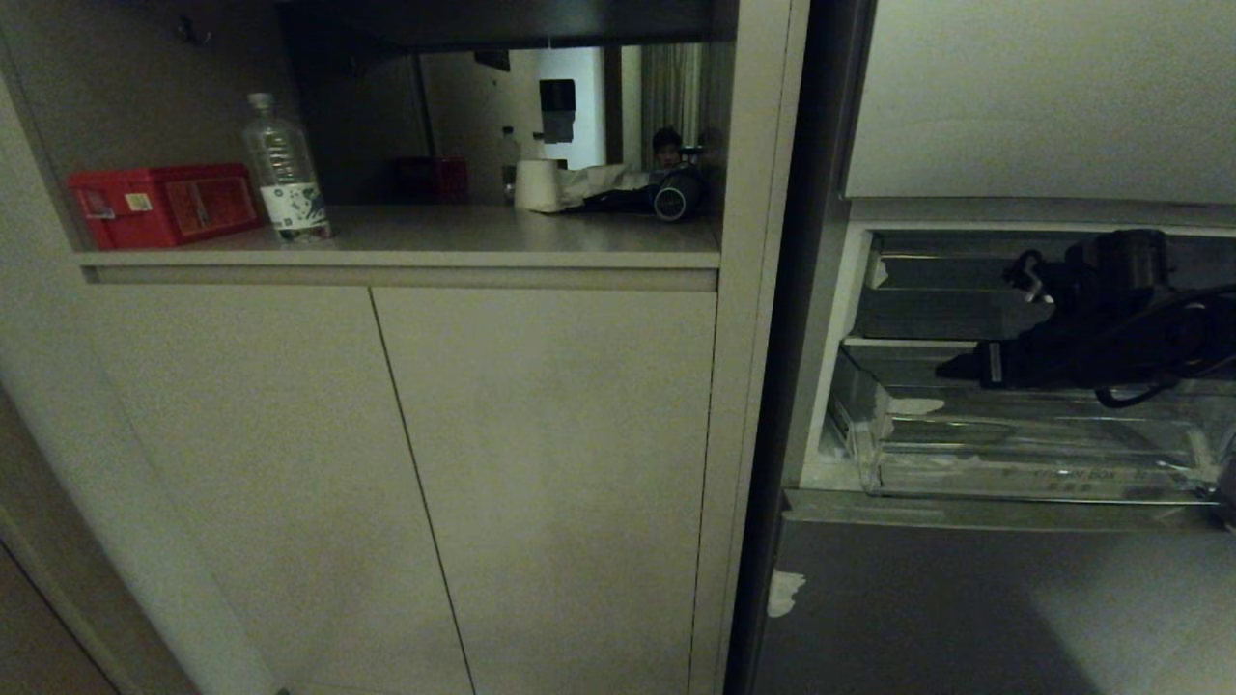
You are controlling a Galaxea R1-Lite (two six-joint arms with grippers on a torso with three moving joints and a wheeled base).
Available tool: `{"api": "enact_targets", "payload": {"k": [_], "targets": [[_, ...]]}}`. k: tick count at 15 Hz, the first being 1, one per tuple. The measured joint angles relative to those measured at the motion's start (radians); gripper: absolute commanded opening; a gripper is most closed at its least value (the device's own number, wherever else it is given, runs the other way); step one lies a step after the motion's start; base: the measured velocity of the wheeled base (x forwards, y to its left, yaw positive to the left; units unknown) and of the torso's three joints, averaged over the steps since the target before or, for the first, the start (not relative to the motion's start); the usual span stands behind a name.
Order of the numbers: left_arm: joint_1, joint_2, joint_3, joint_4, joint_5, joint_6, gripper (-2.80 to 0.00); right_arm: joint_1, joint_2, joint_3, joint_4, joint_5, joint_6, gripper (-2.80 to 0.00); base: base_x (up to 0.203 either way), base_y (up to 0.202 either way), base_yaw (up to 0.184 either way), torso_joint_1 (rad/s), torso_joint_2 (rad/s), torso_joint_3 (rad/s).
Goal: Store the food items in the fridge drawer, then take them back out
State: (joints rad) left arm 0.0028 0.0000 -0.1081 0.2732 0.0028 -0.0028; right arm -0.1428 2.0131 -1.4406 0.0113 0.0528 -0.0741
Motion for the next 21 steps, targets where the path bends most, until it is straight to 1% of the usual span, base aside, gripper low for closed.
{"api": "enact_targets", "payload": {"k": [3, 7, 9, 13, 15, 21], "targets": [[0.0, 0.0, 0.0, 0.0, 0.0, 0.0, -2.8, -0.006, 0.014, -0.036, 0.086, -0.001, 0.0, 0.0, 0.0, 0.0, 0.0, 0.0, 0.0, 0.0], [0.0, 0.0, 0.0, 0.0, 0.0, 0.0, -2.8, -0.024, -0.003, -0.124, 0.312, 0.001, -0.014, 0.0, 0.0, 0.0, 0.0, 0.0, 0.0, 0.0], [0.0, 0.0, 0.0, 0.0, 0.0, 0.0, -2.8, -0.035, -0.031, -0.132, 0.377, 0.002, -0.035, 0.0, 0.0, 0.0, 0.0, 0.0, 0.0, 0.0], [0.0, 0.0, 0.0, 0.0, 0.0, 0.0, -2.8, -0.064, -0.097, -0.124, 0.531, 0.001, -0.05, 0.0, 0.0, 0.0, 0.0, 0.0, 0.0, 0.0], [0.0, 0.0, 0.0, 0.0, 0.0, 0.0, -2.8, -0.086, -0.115, -0.108, 0.565, 0.0, -0.072, 0.0, 0.0, 0.0, 0.0, 0.0, 0.0, 0.0], [0.0, 0.0, 0.0, 0.0, 0.0, 0.0, -2.8, -0.105, -0.182, 0.007, 0.569, 0.0, -0.099, 0.0, 0.0, 0.0, 0.0, 0.0, 0.0, 0.0]]}}
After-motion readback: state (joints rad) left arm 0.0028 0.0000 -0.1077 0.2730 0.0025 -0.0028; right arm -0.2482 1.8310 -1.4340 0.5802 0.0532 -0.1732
